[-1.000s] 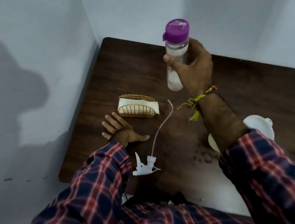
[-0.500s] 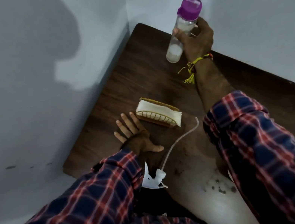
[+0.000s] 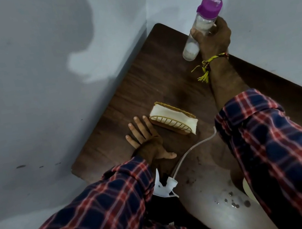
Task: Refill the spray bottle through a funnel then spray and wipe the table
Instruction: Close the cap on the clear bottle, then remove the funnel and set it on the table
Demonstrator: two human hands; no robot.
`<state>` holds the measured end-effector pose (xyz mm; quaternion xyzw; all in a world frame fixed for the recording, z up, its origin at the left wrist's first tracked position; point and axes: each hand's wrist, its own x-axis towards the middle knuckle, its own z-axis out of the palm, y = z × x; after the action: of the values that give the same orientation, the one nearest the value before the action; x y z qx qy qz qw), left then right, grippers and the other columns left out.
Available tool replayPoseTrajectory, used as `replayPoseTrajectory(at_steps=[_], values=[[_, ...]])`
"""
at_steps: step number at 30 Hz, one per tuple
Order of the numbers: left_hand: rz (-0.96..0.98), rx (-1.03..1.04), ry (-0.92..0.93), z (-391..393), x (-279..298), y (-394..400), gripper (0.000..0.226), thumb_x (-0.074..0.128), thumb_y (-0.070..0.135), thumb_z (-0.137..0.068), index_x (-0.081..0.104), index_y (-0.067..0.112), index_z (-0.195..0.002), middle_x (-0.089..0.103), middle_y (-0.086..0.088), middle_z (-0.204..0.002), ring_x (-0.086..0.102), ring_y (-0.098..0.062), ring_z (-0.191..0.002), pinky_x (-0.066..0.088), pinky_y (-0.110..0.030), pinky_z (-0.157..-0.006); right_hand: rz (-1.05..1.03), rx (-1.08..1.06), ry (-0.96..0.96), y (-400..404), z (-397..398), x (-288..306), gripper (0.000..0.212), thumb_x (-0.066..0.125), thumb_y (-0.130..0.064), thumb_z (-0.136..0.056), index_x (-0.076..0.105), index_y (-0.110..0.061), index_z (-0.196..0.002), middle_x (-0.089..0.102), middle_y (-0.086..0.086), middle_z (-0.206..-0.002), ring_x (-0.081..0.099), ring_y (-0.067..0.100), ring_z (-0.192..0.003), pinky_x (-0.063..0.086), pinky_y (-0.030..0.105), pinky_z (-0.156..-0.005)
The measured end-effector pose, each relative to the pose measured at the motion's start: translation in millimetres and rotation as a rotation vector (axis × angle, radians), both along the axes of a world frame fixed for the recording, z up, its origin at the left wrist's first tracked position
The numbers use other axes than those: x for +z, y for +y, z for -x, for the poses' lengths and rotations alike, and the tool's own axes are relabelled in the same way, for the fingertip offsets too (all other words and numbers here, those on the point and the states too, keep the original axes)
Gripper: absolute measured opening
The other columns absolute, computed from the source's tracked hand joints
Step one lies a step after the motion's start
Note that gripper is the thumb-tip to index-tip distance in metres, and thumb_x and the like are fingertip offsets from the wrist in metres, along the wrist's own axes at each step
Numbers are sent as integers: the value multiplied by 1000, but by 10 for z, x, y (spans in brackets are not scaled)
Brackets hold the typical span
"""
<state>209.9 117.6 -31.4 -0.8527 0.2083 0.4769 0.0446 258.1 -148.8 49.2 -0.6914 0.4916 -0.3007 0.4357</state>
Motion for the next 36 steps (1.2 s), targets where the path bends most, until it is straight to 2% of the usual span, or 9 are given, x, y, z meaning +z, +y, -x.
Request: replayPoseTrajectory(at_steps=[3, 7, 9, 15, 21, 27, 30, 33, 36], values=[[2, 11, -8, 18, -11, 3, 167, 85, 64, -50, -46, 4, -134, -52, -26, -138, -44, -49, -129, -17, -67, -106, -64, -10, -2, 62, 44, 58, 79, 78, -40, -57, 59, -5, -126, 69, 9, -119, 66, 21, -108, 53, 31, -93], [15, 14, -13, 15, -2, 6, 168, 85, 65, -49, -46, 4, -134, -52, -26, -138, -44, -48, -130, -17, -67, -106, -51, 27, 88, 214, 159, 183, 71, 77, -27, -83, 43, -8, -141, 55, 8, -139, 54, 18, -126, 41, 16, -99], [20, 19, -11, 9, 12, 11, 168, 85, 66, -48, -46, 4, -134, -52, -25, -138, -43, -48, -130, -16, -68, -106, -28, 8, 135, 277, 265, 233, 69, 74, -27, -87, 39, -8, -143, 52, 7, -142, 52, 16, -128, 37, 14, -98], [68, 14, -22, -14, 29, 82, 169, 84, 68, -47, -44, 5, -136, -51, -24, -140, -40, -48, -133, -13, -69, -108, 15, -166, 61, 765, 704, 464, 77, 87, -26, -72, 50, -5, -137, 59, 9, -134, 58, 19, -121, 47, 25, -100], [106, -17, -70, 62, 100, 160, 165, 81, 72, -50, -40, 4, -139, -46, -25, -144, -36, -48, -136, -9, -68, -110, -49, -205, 59, 1427, 1494, 576, 71, 86, -17, -74, 54, -11, -136, 60, 7, -134, 56, 15, -124, 50, 28, -102], [206, 110, -140, 281, 277, 179, 144, 82, 56, -65, -22, 3, -150, -24, -20, -158, -18, -36, -147, -1, -58, -119, -121, -244, 55, 1836, 2191, 741, 63, 86, -21, -73, 59, -13, -129, 66, 7, -125, 62, 14, -115, 53, 33, -98], [366, 203, -264, 551, 370, 201, 127, 78, 49, -75, -12, 2, -152, -8, -20, -162, -7, -34, -150, -1, -52, -119, -132, -233, -17, 2012, 2474, 922, 58, 85, -19, -75, 62, -10, -127, 70, 6, -117, 67, 10, -107, 56, 23, -90], [793, 28, -450, 1029, 397, 259, 106, 74, 39, -81, 5, 4, -155, 4, -19, -162, 0, -32, -150, 0, -47, -120, -32, -219, -66, 2158, 2753, 1104, 47, 84, -17, -76, 67, -12, -120, 74, 1, -106, 70, 7, -98, 58, 22, -86], [1093, -102, -231, 1465, 455, 203, 90, 76, 23, -81, 24, 12, -154, 24, -10, -160, 18, -22, -149, 19, -38, -121, 133, -190, -42, 2192, 3085, 1218, 27, 81, -20, -79, 73, -18, -105, 74, -7, -98, 70, 5, -92, 59, 31, -85]])
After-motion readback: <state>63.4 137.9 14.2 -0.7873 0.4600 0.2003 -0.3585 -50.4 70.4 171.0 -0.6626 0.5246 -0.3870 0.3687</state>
